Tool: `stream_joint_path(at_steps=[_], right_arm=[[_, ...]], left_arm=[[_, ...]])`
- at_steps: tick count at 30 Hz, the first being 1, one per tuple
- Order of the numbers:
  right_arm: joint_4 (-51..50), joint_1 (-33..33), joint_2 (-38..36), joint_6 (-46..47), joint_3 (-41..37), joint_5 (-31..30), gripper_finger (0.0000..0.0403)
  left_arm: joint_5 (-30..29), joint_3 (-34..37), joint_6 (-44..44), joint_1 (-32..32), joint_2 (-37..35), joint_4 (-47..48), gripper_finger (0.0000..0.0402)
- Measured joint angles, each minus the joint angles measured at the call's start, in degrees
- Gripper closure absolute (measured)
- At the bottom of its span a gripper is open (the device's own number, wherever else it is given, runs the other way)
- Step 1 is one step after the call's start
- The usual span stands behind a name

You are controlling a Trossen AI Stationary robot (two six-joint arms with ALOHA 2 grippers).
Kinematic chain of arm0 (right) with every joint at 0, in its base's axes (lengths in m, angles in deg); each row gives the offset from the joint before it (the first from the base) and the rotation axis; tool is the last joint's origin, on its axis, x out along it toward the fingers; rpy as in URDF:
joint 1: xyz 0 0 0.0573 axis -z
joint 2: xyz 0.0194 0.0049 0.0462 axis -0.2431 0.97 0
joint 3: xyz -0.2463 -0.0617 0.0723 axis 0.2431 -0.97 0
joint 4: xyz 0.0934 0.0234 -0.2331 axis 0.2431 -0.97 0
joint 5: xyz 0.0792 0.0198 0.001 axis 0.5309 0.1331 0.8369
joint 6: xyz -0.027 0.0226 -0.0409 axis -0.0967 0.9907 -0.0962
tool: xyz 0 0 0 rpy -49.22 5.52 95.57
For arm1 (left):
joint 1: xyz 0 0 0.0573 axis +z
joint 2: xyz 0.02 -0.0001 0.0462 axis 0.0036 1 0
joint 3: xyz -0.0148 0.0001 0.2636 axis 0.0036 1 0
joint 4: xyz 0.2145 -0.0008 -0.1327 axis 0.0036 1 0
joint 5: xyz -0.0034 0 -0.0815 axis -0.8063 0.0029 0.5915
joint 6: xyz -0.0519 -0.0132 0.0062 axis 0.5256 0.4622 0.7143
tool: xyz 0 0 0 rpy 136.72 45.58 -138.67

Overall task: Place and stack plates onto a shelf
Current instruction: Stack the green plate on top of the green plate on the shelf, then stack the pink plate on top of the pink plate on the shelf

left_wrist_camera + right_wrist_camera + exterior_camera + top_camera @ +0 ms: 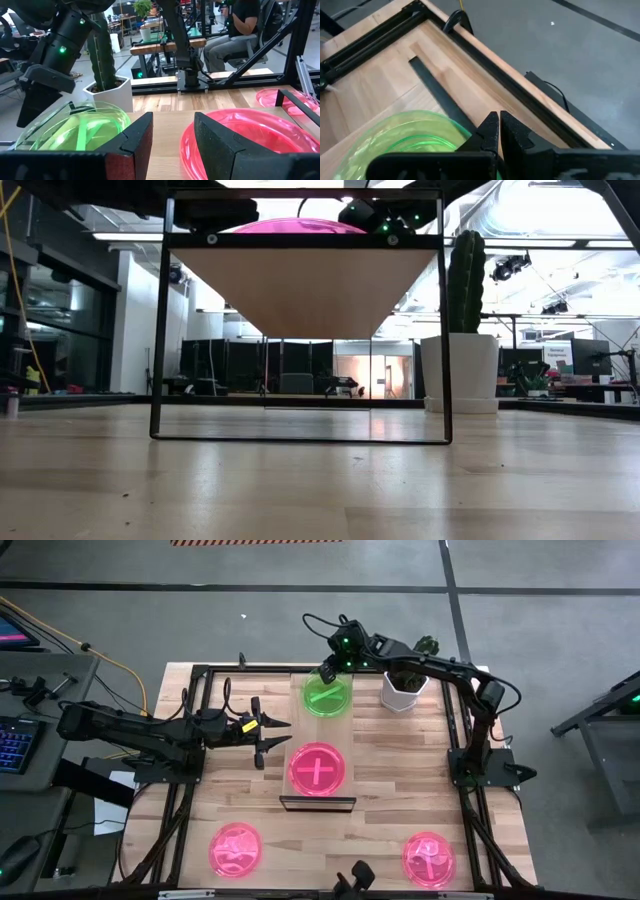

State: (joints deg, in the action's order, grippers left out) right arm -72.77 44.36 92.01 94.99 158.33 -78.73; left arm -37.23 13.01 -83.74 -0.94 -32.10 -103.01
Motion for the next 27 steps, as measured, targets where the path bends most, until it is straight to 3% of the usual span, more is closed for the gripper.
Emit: stream_joint_path(at_steps=[11, 20, 23, 27], right_arm=[[-1.66, -1.94, -1.06, -2.31, 0.0, 0.79, 0.0403], [-14.24, -3.72, -9.34, -6.82, -0.73, -4.1, 0.0403], [-10.54, -5.56, -14.71, -7.04, -7.95, -4.36, 0.0403], [1.93, -7.92, -25.87, -5.46, -25.93, -4.07, 0.0403]], left_arm=[[-0.06, 0.0, -0.48, 0.0, 0.0, 0.08, 0.0266], [-0.17, 0.0, 0.62, -0.04, 0.0, 1.99, 0.0266], [-0.17, 0.0, 2.17, -0.09, 0.0, 2.13, 0.0266], [-0.17, 0.0, 4.33, -0.09, 0.0, 3.47, 0.0266]])
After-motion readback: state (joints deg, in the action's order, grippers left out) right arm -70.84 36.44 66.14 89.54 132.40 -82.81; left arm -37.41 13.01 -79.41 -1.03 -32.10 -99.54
